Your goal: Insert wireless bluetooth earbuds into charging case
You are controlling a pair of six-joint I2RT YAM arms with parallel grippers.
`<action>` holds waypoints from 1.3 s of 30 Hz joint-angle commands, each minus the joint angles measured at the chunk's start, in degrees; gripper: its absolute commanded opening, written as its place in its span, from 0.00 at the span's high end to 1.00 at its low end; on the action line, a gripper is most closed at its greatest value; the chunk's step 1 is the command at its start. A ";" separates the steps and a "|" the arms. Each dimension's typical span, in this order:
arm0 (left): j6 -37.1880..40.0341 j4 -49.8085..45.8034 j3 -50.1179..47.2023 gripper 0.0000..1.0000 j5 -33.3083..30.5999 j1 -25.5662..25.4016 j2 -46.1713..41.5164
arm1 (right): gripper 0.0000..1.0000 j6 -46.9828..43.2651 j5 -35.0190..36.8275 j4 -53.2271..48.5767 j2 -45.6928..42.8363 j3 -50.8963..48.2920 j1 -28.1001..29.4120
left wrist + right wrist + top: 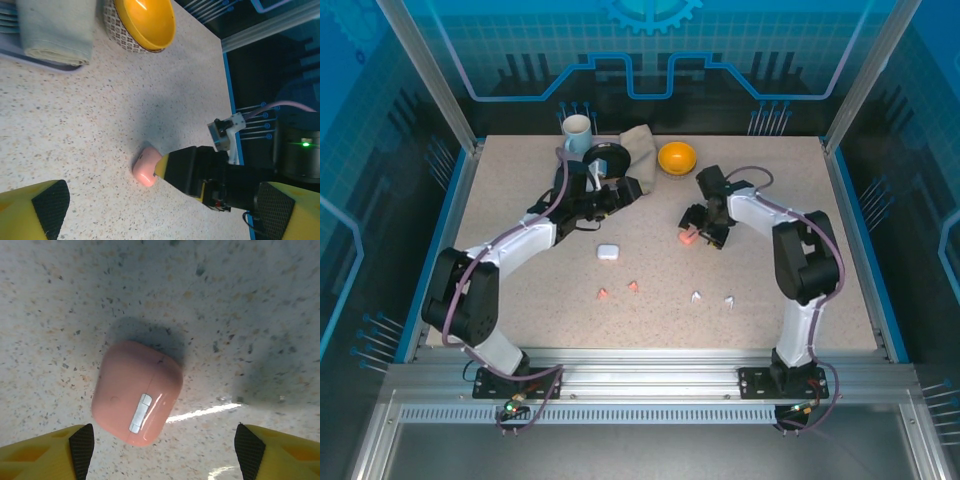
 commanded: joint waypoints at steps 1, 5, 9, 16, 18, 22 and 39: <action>-1.43 -1.07 -2.38 0.01 -2.03 1.37 -3.14 | 0.22 5.85 3.96 -7.50 3.39 6.04 3.06; -1.40 -0.71 -3.44 0.01 -2.04 1.81 -4.29 | 0.22 7.77 7.55 -14.87 8.78 13.87 5.50; -1.79 -0.54 -3.78 0.01 -1.56 1.82 -4.06 | 0.24 10.85 10.75 -19.27 11.68 17.51 6.64; -3.49 0.08 -4.06 0.01 -0.76 1.77 -3.17 | 0.27 15.42 13.64 -21.48 12.91 17.19 6.75; -3.59 -0.08 -3.98 0.01 -0.55 1.82 -3.16 | 0.28 15.49 13.20 -19.84 12.89 16.23 6.38; -3.61 -0.84 -4.02 0.01 -0.54 1.87 -3.42 | 0.29 14.60 12.49 -16.47 13.21 15.09 5.29; -3.68 -3.55 -3.18 0.01 0.94 1.82 -2.26 | 0.36 6.62 9.71 -11.07 13.97 13.81 1.49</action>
